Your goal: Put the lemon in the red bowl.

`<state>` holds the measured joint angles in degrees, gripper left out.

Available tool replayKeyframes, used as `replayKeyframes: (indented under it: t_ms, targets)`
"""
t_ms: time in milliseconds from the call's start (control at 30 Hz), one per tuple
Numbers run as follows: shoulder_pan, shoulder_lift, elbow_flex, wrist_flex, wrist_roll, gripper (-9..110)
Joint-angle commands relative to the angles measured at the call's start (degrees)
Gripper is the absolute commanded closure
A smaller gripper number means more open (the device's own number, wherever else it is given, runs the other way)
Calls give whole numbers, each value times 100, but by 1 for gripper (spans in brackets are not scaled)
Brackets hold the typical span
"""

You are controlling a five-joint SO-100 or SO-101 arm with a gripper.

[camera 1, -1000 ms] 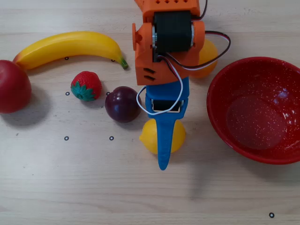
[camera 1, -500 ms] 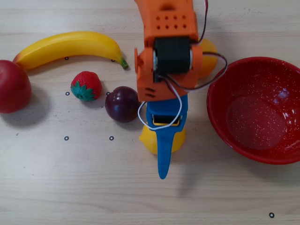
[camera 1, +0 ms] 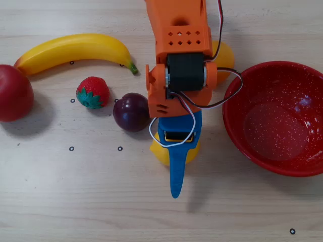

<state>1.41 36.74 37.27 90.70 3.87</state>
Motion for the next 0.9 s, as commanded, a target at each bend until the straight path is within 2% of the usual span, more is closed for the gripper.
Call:
replayKeyframes:
  t_ms: [0, 367, 467, 867]
  targets:
    - [167, 272, -554, -158, -97, 38]
    - [167, 220, -606, -105, -97, 39]
    - [167, 220, -606, -97, -62, 44]
    - [97, 211, -606, 9, 62, 51]
